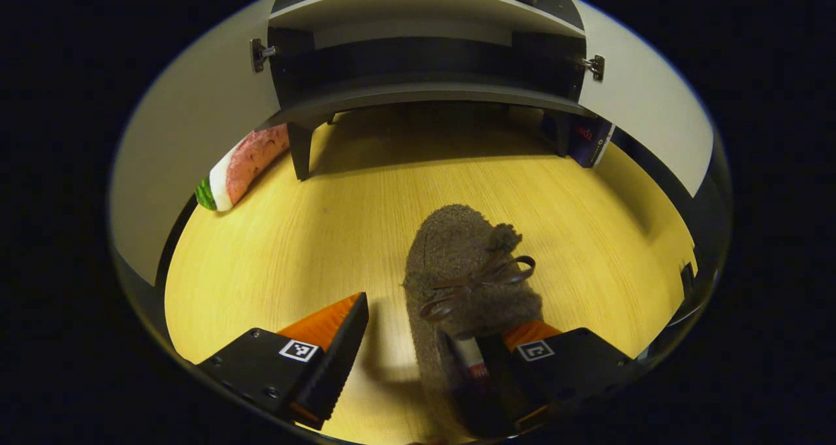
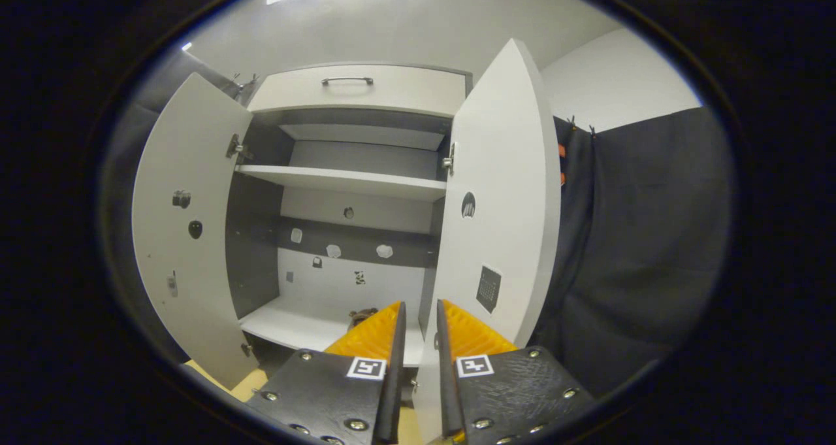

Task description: Grab one shoe with the right hand and put it into the shoe cabinet, grab the other shoe with the left hand and put it into the shoe cabinet; then close the right door with the right hand and the left door with the left hand.

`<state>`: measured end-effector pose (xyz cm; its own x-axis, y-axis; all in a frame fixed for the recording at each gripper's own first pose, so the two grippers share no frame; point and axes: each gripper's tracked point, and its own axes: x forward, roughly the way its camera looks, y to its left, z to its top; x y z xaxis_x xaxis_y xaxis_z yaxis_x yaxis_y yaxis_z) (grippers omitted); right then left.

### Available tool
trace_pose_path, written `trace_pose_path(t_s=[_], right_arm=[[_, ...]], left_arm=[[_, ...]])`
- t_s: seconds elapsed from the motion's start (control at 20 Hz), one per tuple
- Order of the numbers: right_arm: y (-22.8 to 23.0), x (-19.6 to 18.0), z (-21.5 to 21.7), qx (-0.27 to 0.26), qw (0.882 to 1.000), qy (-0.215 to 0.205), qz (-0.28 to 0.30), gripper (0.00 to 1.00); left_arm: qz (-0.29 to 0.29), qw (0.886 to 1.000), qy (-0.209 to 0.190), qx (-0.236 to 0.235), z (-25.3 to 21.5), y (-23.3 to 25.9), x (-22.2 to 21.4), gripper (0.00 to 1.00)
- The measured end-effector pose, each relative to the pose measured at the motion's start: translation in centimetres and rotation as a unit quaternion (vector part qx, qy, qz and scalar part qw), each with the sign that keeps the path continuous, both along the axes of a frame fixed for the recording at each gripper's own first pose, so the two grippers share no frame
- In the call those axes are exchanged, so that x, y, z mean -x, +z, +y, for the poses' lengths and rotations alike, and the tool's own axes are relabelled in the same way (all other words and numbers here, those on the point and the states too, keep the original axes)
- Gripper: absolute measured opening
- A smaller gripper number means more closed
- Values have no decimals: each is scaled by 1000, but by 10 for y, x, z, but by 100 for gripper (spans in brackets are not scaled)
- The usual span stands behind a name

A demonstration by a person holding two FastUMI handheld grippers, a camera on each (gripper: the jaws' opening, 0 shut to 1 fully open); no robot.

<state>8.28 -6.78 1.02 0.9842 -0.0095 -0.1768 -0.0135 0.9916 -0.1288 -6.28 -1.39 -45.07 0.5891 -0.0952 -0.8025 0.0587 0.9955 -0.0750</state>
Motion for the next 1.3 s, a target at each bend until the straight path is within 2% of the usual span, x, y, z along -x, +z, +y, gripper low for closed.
trace_pose_path(t_s=[0.05, 0.1, 0.15, 0.2, 0.25, 0.3, 0.4, 0.5, 0.6, 0.95, 1.3], right_arm=[[-1, 0, 0, 1, 1000, 1, 2, 24], [-2, 0, -1, 4, 1000, 2, 2, 25], [-2, 0, -3, 7, 1000, 2, 2, 25], [-1, 0, -3, 10, 1000, 3, 2, 25], [-2, 0, -4, 12, 1000, 5, 2, 25], [-1, 1, -4, 13, 1000, 6, 2, 25], [-1, 0, -4, 11, 1000, 10, 0, 25], [1, 0, -5, 9, 1000, 14, -3, 22], [4, -1, -5, 3, 1000, 18, -8, 25], [9, -3, 1, -23, 999, 40, -26, 25], [11, -6, 12, -46, 996, 61, -39, 25]], left_arm=[[4, 1000, 2, 14, 3, 2, -2, 87], [9, 1000, 2, 23, 4, 1, -1, 72], [4, 1000, 3, 16, -2, -2, -7, 65], [0, 1000, 6, -1, 0, -3, -10, 47], [0, 1000, 12, -16, 5, -4, -11, 36], [-2, 1000, 17, -24, 11, -3, -12, 18], [5, 999, 24, -22, 11, -1, -11, 5], [2, 999, 33, -22, 15, 10, -14, 4], [-14, 999, 34, -28, 20, 31, -23, 4], [-89, 995, 47, -24, 28, 146, -80, 4], [-173, 983, 64, -5, 35, 264, -152, 4]])
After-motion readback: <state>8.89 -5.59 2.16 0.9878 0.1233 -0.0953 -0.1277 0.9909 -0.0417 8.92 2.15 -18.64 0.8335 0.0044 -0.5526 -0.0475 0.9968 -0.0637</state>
